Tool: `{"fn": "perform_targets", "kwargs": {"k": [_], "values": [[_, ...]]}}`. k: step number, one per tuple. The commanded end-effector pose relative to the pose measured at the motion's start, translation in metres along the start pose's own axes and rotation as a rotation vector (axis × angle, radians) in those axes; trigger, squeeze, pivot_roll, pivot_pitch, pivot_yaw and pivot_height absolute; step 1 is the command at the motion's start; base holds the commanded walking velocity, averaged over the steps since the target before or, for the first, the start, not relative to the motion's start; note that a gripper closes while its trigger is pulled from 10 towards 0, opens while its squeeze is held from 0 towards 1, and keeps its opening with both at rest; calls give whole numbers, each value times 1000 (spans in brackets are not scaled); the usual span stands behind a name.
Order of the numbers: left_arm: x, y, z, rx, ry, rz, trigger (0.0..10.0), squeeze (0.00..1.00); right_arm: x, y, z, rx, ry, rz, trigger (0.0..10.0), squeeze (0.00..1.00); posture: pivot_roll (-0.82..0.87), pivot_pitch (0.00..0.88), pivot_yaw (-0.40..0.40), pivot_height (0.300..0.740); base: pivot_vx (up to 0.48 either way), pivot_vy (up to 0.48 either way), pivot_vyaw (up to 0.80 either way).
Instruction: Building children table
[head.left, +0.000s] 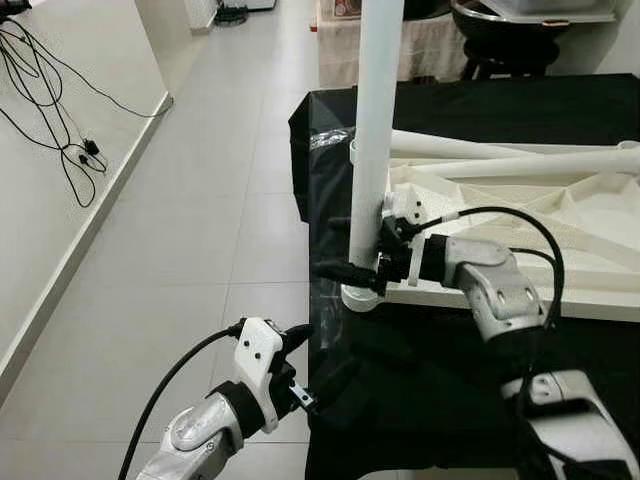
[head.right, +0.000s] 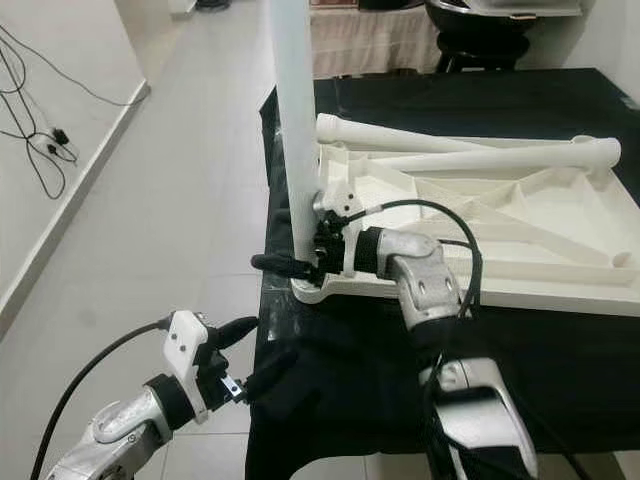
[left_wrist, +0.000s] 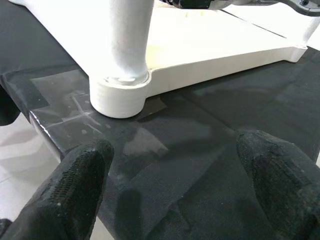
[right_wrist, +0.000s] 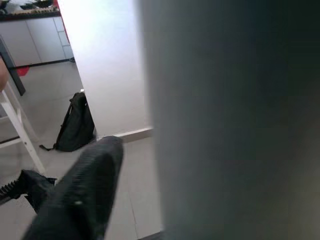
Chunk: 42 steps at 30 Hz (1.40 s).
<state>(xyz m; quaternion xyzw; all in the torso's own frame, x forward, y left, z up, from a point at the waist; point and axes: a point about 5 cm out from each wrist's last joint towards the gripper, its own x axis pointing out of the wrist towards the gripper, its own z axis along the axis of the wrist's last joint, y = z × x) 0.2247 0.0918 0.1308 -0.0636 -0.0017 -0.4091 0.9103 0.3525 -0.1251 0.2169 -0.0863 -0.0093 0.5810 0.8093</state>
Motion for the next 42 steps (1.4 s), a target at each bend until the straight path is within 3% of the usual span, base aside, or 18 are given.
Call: {"fn": "perform_targets", "kwargs": {"k": [1, 7, 11, 14, 15, 16, 17, 18, 19, 23, 29, 30, 32, 33, 35, 36, 41, 42], "values": [[-2, 0, -2, 3, 14, 8, 10000, 0, 10, 6, -1, -2, -9, 84, 0, 0, -20, 165, 35, 740, 0, 0, 0], [-2, 0, -1, 1, 10, 8, 10000, 0, 0, 1, -5, -10, -9, 16, 0, 0, -28, 170, 35, 740, 0, 0, 0], [-3, 0, -1, 2, 9, 9, 10000, 0, -9, -1, -15, -6, 10, -147, 0, 0, -35, 175, 26, 740, 0, 0, 0], [-5, 1, 0, 1, 5, 15, 10000, 0, -17, 14, -38, 86, 30, -410, 0, 0, -43, 178, 21, 740, 0, 0, 0], [-5, 1, 0, 1, 5, 15, 10000, 0, -17, 14, -38, 86, 30, -410, 0, 0, -43, 178, 21, 740, 0, 0, 0], [-5, 2, 0, 2, 4, 17, 10000, 0, -26, 19, -54, 99, 98, -763, 0, 0, -50, 173, 25, 740, 0, 0, 0], [-6, 3, 1, 2, 5, 17, 10000, 0, -31, 39, -66, 141, 140, -932, 0, 0, -47, 177, 33, 740, 0, 0, 0], [-6, 3, 1, 2, 5, 17, 10000, 0, -31, 39, -66, 141, 140, -932, 0, 0, -47, 177, 33, 740, 0, 0, 0], [-6, 4, 1, 3, 5, 17, 10000, 0, -36, 53, -72, 171, 169, -1035, 0, 0, -47, 177, 33, 740, 0, 0, 0], [-4, 7, -1, 3, 12, 9, 10000, 0, -27, 62, -69, 140, 164, -993, 0, 0, -68, 154, 47, 740, 0, 0, 0], [-2, 12, -2, 19, 5, 42, 10000, 0, -9, 43, -64, 102, 153, -949, 157, 0, -37, 140, 42, 740, 0, 0, 0], [-2, 12, -2, 20, 4, 51, 10000, 0, -6, 40, -62, 99, 150, -930, 10000, 0, -36, 139, 42, 740, 0, 0, 0], [-2, 12, -2, 23, 5, 51, 10000, 0, -3, 38, -56, 107, 109, -901, 10000, 0, -27, 136, 41, 740, 0, 0, 0], [-2, 12, -2, 26, 10, 46, 10000, 0, 0, 35, -45, 91, 49, -848, 10000, 384, -22, 135, 44, 740, 0, 0, 0], [-2, 12, -2, 28, 13, 41, 10000, 0, 2, 34, -37, 77, 13, -823, 10000, 384, -21, 135, 44, 740, 0, 0, 0], [-2, 12, -3, 30, 17, 34, 10000, 0, 7, 30, -13, 50, -88, -637, 10000, 1000, -21, 134, 44, 740, 0, 0, 0], [0, 9, -3, 27, 24, 6, 10000, 0, 9, 25, 3, -1, -77, -352, 10000, 1000, -18, 134, 42, 740, 0, 0, 0], [1, 7, -3, 27, 26, -3, 10000, 0, 9, 22, 2, -37, -43, -296, 10000, 0, -12, 136, 37, 740, 0, 0, 0]]}}
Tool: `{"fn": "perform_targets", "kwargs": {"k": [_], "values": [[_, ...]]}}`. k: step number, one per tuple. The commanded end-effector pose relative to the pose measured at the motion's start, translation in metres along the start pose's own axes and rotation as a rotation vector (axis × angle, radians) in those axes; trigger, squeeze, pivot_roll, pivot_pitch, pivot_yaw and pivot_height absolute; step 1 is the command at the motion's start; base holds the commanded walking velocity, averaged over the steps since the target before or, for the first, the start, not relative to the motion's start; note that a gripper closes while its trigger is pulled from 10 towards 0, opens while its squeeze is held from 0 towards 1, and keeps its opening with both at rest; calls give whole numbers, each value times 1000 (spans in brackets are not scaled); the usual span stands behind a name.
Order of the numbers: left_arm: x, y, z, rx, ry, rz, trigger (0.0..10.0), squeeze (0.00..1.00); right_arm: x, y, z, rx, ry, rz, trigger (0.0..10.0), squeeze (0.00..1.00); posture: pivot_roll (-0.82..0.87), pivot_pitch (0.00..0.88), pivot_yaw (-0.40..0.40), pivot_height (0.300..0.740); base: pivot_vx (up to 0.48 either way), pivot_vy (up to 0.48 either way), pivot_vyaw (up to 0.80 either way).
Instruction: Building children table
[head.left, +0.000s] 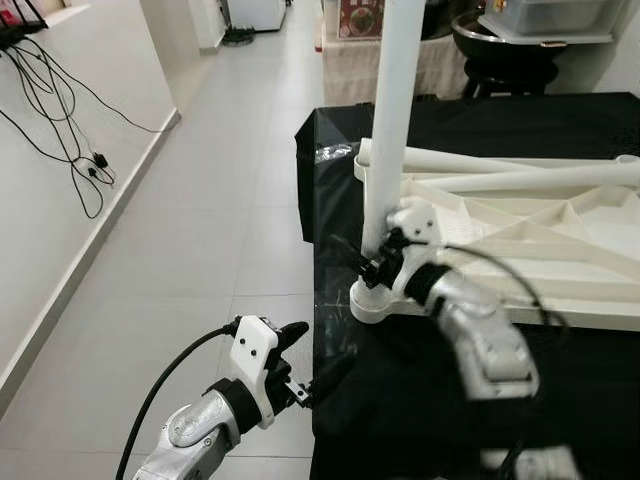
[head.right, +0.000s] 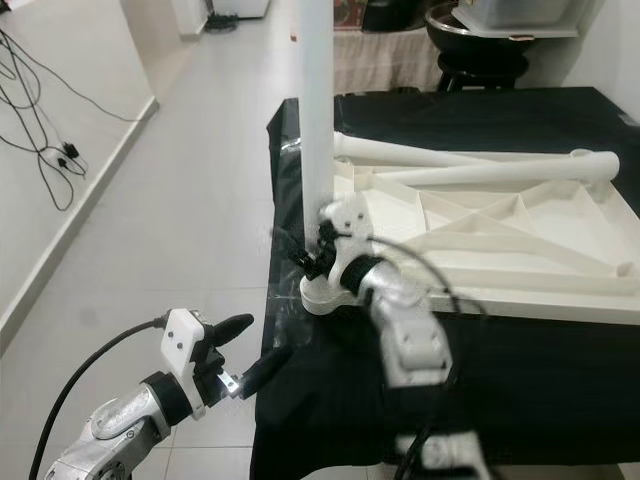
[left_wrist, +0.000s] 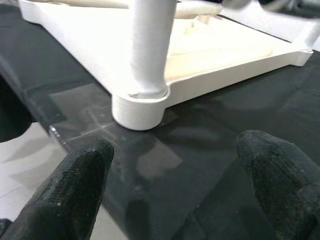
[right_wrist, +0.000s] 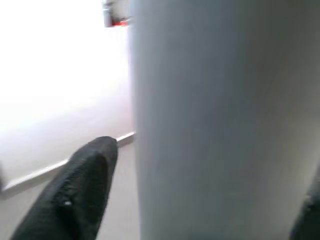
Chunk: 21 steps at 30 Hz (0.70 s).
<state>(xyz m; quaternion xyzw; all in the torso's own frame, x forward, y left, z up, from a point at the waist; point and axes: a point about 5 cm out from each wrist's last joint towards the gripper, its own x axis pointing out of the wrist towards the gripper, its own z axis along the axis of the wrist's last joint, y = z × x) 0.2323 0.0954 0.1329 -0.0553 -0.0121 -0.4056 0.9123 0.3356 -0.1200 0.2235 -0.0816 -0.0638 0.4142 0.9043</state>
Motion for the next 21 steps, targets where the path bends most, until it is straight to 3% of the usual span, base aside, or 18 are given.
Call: {"fn": "perform_targets", "kwargs": {"k": [1, 2, 6, 13, 14, 15, 16, 21], "values": [[-1, -2, -6, 4, 40, -16, 10000, 0, 7, 8, -8, -21, 37, 136, 10000, 0, -12, 136, 37, 740, 0, 0, 0], [-1, -2, -6, 4, 40, -16, 10000, 0, 7, 8, -8, -21, 37, 136, 10000, 0, -12, 136, 37, 740, 0, 0, 0], [-1, -5, -6, 4, 37, -16, 10000, 0, 11, 6, -16, -55, 103, 342, 10000, 0, 2, 143, 28, 740, 0, 0, 0], [-3, -8, -5, -1, 33, -10, 10000, 0, 27, -4, -15, 26, 74, 347, 10000, 0, 17, 157, 29, 740, 0, 0, 0], [-4, -9, -5, -3, 32, -10, 10000, 0, 27, -5, -17, 41, 79, 363, 7922, 0, 19, 161, 29, 740, 0, 0, 0], [-4, -9, -5, -3, 32, -10, 10000, 0, 27, -5, -17, 41, 79, 363, 7922, 0, 19, 161, 29, 740, 0, 0, 0], [-5, -11, -5, -5, 32, -11, 10000, 0, 26, -7, -20, 58, 89, 395, 0, 0, 20, 164, 28, 740, 0, 0, 0], [-6, -13, -5, -11, 33, -14, 10000, 0, 25, -11, -23, 80, 93, 415, 0, 0, 21, 173, 29, 740, 0, 0, 0]]}}
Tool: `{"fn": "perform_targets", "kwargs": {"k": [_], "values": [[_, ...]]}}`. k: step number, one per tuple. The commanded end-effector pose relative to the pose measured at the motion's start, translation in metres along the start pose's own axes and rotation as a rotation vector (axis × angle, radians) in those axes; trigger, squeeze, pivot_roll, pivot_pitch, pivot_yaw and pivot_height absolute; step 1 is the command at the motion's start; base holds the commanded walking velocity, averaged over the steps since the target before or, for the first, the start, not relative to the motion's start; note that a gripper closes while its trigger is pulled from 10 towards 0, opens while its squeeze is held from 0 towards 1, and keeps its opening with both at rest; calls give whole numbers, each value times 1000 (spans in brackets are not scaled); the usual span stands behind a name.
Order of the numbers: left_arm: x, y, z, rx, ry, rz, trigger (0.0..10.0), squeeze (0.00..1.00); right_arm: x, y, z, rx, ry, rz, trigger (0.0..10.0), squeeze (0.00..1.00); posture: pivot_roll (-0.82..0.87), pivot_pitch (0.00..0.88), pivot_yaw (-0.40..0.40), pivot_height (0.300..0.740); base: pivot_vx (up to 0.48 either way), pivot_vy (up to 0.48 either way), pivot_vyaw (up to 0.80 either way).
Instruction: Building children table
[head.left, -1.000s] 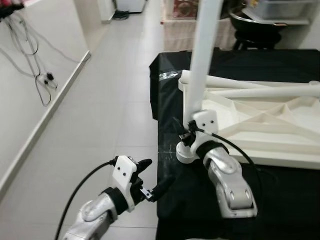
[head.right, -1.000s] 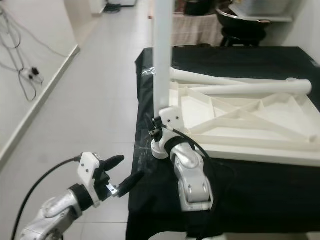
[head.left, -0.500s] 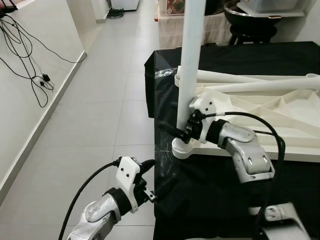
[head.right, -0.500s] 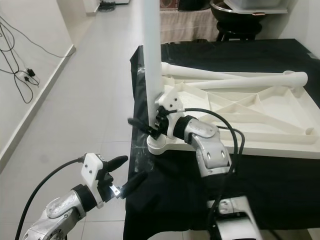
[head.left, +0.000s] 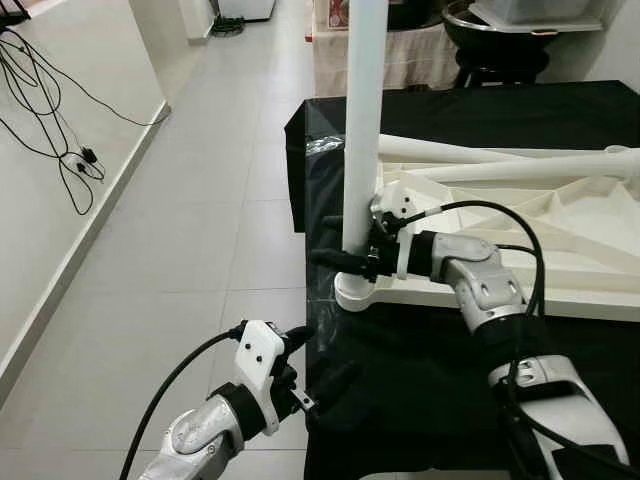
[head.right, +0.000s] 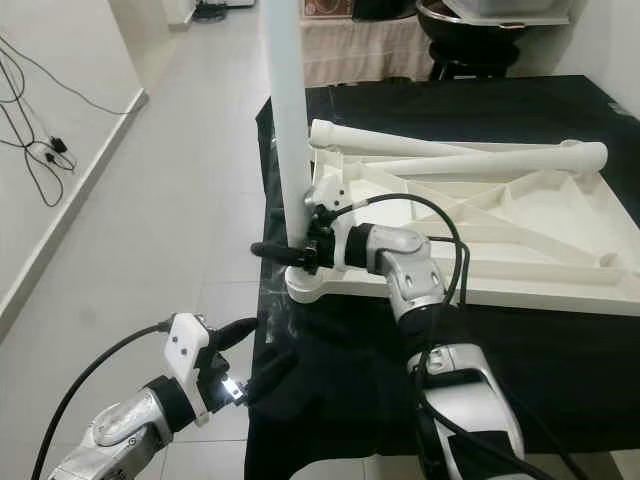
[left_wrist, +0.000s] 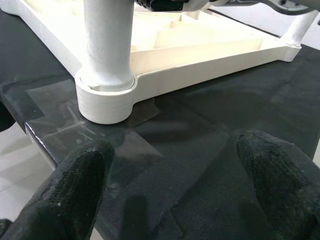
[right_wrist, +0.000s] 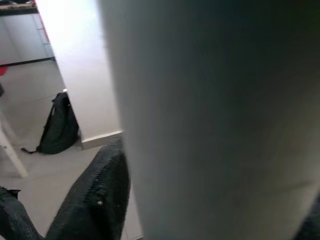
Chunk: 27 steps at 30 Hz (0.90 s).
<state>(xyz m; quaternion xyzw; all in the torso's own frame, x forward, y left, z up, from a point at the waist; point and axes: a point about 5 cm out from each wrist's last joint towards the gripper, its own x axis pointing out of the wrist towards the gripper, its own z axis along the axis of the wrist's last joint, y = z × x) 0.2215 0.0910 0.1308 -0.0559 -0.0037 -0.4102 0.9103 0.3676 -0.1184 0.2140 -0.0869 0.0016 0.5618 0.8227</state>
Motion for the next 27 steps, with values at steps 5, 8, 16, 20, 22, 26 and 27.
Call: {"fn": "perform_targets", "kwargs": {"k": [5, 8, 16, 20, 22, 26, 27], "values": [[-4, -5, -2, -9, 18, -4, 10000, 0, 0, 1, -12, 36, -3, 45, 0, 0, 17, 179, 31, 740, 0, 0, 0], [-4, -6, -2, -13, 17, -3, 10000, 0, -8, 0, -15, 24, -3, 13, 0, 0, 15, 179, 30, 740, 0, 0, 0], [-8, -2, -1, -24, 17, -3, 10000, 0, -40, 49, -76, 226, 139, -909, 0, 0, -31, 200, 33, 740, 0, 0, 0], [-7, 0, -2, -26, 19, -5, 10000, 0, -41, 82, -85, 288, 188, -962, 0, 0, -45, 176, 36, 740, 0, 0, 0], [-6, 1, -2, -28, 20, -7, 10000, 0, -37, 80, -82, 243, 192, -933, 0, 0, -41, 171, 39, 740, 0, 0, 0], [-3, 3, -2, -24, 21, -9, 10000, 0, -30, 68, -77, 194, 191, -914, 0, 0, -27, 160, 29, 740, 0, 0, 0], [-3, 4, -2, -22, 20, -7, 10000, 0, -27, 65, -76, 187, 191, -908, 0, 0, -27, 160, 29, 740, 0, 0, 0]]}}
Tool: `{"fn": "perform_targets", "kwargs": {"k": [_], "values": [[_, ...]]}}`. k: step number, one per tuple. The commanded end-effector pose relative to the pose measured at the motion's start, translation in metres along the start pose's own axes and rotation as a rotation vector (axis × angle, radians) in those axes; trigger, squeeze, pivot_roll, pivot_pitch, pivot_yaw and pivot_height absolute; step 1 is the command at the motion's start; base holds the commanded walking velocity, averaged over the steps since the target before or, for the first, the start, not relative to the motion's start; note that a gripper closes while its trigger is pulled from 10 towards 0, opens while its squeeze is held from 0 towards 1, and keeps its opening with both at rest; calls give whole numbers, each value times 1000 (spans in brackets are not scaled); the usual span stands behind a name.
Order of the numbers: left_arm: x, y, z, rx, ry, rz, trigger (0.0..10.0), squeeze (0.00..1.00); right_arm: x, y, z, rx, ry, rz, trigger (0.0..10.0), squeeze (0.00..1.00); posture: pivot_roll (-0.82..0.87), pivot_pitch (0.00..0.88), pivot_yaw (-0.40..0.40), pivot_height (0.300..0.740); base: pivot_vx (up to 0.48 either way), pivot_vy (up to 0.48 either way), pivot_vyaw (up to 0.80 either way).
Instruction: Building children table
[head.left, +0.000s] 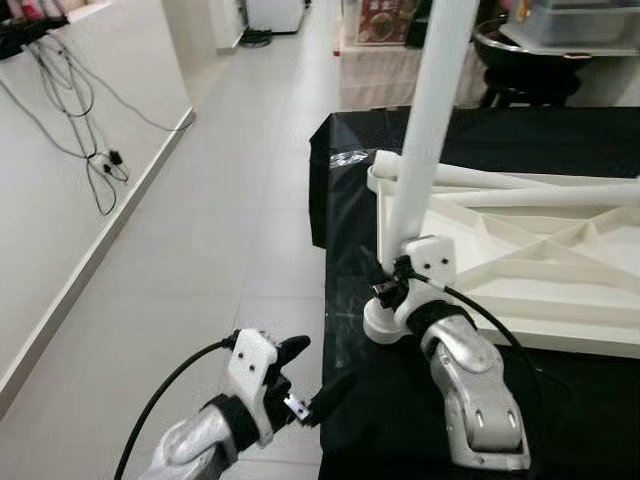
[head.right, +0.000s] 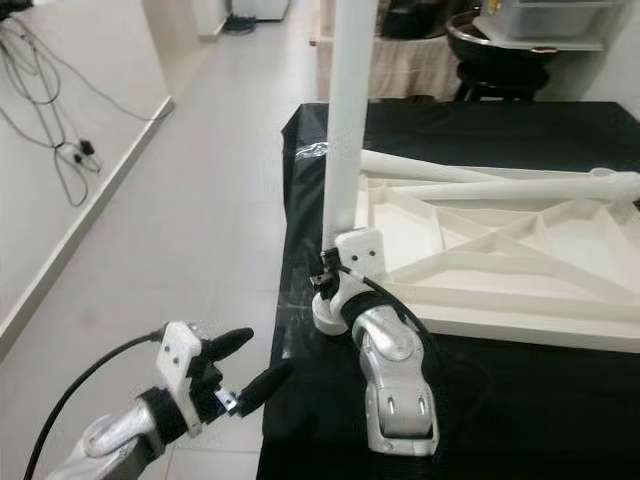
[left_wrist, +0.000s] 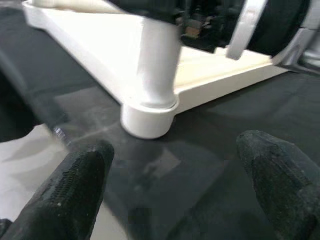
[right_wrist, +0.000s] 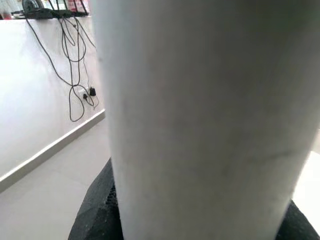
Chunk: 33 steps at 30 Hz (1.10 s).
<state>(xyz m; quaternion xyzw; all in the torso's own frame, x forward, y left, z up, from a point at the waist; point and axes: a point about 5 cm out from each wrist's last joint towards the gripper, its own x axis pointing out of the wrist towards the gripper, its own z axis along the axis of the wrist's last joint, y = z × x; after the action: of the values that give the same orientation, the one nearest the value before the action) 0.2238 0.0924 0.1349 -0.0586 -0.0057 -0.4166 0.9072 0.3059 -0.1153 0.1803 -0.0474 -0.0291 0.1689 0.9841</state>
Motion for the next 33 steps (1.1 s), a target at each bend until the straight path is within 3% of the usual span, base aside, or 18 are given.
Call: {"fn": "perform_targets", "kwargs": {"k": [1, 3, 4, 7, 8, 9, 11, 12, 13, 14, 15, 18, 25, 26, 28, 29, 33], "values": [[-4, 3, -6, -14, 21, 20, 10000, 0, -5, -8, -47, 21, 247, -46, 392, 0, -26, 159, 28, 740, 0, 0, 0], [-4, 3, -6, -14, 21, 20, 10000, 0, -5, -8, -47, 21, 247, -46, 392, 0, -26, 159, 28, 740, 0, 0, 0], [-4, 5, -6, -11, 17, 34, 10000, 0, 2, 1, -34, 50, 214, 55, 10000, 1000, -26, 153, 23, 740, 0, 0, 0], [-4, 5, -6, -10, 16, 36, 10000, 0, 4, 4, -27, 64, 185, 97, 10000, 1000, -26, 153, 23, 740, 0, 0, 0], [-3, 6, -6, -11, 16, 33, 10000, 0, 11, 9, -10, 95, 100, 270, 10000, 1000, -34, 154, 27, 740, 0, 0, 0], [-3, 6, -6, -11, 16, 33, 10000, 0, 11, 9, -10, 95, 100, 270, 10000, 1000, -34, 154, 27, 740, 0, 0, 0], [-2, 5, -6, -11, 16, 28, 10000, 0, 16, 11, 12, 109, -2, 520, 10000, 1000, -30, 155, 23, 740, 0, 0, 0], [-2, 5, -6, -11, 16, 28, 10000, 0, 16, 11, 12, 109, -2, 520, 10000, 1000, -30, 155, 23, 740, 0, 0, 0], [-1, 5, -6, -12, 15, 25, 10000, 0, 18, 7, 23, 41, -42, 678, 10000, 1000, -28, 155, 26, 740, 0, 0, 0], [-1, 5, -6, -12, 15, 25, 10000, 0, 18, 7, 23, 41, -42, 678, 10000, 1000, -28, 155, 26, 740, 0, 0, 0], [0, 4, -6, -12, 15, 24, 10000, 0, 16, 7, 25, 7, -34, 795, 10000, 0, -27, 155, 24, 740, 0, 0, 0], [1, 4, -6, -12, 14, 24, 10000, 0, 18, 4, 26, -28, -14, 911, 10000, 0, -22, 158, 22, 740, 0, 0, 0], [-1, 1, -5, -12, 12, 27, 10000, 0, 39, 1, 27, -8, 9, 976, 10000, 0, -4, 171, 20, 740, 0, 0, 0], [-2, 1, -5, -12, 14, 28, 10000, 0, 41, 2, 28, 7, 11, 1004, 6941, 0, 0, 176, 21, 740, 0, 0, 0], [-2, 0, -5, -13, 14, 28, 10000, 0, 43, 3, 28, 17, 10, 1024, 6941, 0, 0, 177, 21, 740, 0, 0, 0], [-3, 0, -5, -14, 16, 27, 10000, 0, 44, 3, 29, 25, 12, 1034, 0, 0, 2, 182, 21, 740, 0, 0, 0], [-5, -2, -5, -18, 18, 24, 10000, 0, 44, -6, 26, 35, 18, 1071, 0, 0, 1, 189, 22, 740, 0, 0, 0]]}}
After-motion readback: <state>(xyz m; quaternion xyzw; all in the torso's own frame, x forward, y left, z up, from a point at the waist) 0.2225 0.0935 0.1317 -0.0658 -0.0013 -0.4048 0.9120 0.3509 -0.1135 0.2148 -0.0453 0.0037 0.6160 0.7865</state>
